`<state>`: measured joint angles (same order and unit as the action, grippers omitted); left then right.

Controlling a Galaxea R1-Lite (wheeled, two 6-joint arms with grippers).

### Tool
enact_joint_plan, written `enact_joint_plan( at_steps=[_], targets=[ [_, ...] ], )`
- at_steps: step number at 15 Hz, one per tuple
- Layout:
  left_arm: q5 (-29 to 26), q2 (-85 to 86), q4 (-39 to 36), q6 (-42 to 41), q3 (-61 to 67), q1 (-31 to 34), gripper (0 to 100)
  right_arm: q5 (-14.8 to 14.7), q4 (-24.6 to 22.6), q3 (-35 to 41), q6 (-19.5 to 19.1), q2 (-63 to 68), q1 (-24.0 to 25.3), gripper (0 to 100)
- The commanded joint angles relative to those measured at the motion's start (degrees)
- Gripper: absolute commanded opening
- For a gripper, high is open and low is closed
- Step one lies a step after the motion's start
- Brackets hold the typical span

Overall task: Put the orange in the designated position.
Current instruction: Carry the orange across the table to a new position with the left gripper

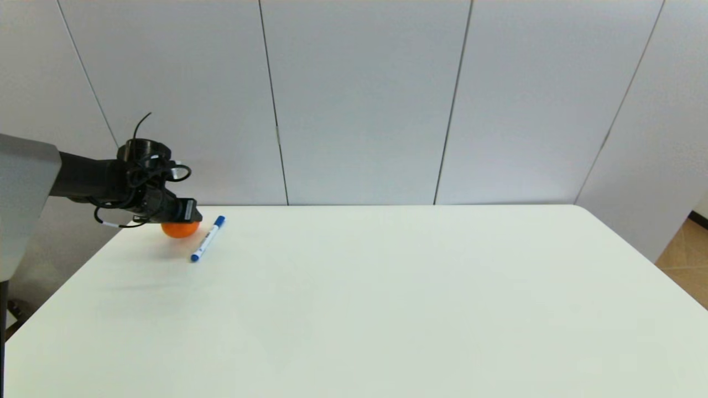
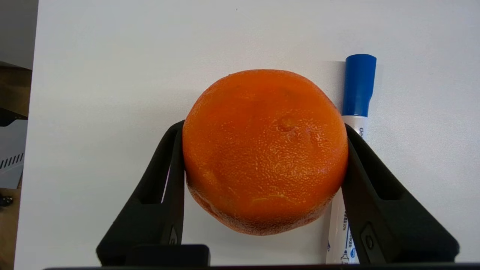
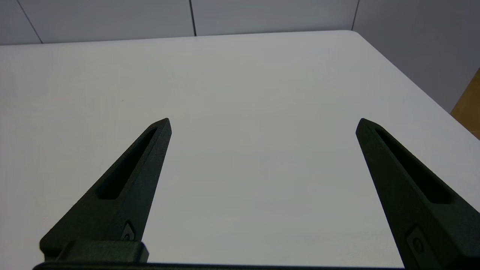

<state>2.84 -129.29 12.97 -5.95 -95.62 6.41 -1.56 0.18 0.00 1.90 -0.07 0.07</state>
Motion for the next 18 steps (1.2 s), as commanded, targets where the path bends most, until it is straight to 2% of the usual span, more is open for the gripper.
enact_joint_plan(
  at_steps=[1,14,15,18],
  targets=[
    [0.0,-0.3,-0.1,-0.1,0.0,0.0,0,0.0,0.0,0.0,0.0,0.1,0.0,100],
    [0.1,-2.6,-0.3,0.0,-0.6,0.1,0,0.0,0.0,0.0,0.0,0.1,0.0,100],
    [0.1,-2.5,-0.2,0.0,-0.5,0.1,100,0.0,0.0,0.0,0.0,0.1,0.0,100],
    [0.1,-2.5,-0.1,-0.1,-0.4,0.1,100,0.0,0.0,0.0,0.0,0.1,0.0,100]
  ],
)
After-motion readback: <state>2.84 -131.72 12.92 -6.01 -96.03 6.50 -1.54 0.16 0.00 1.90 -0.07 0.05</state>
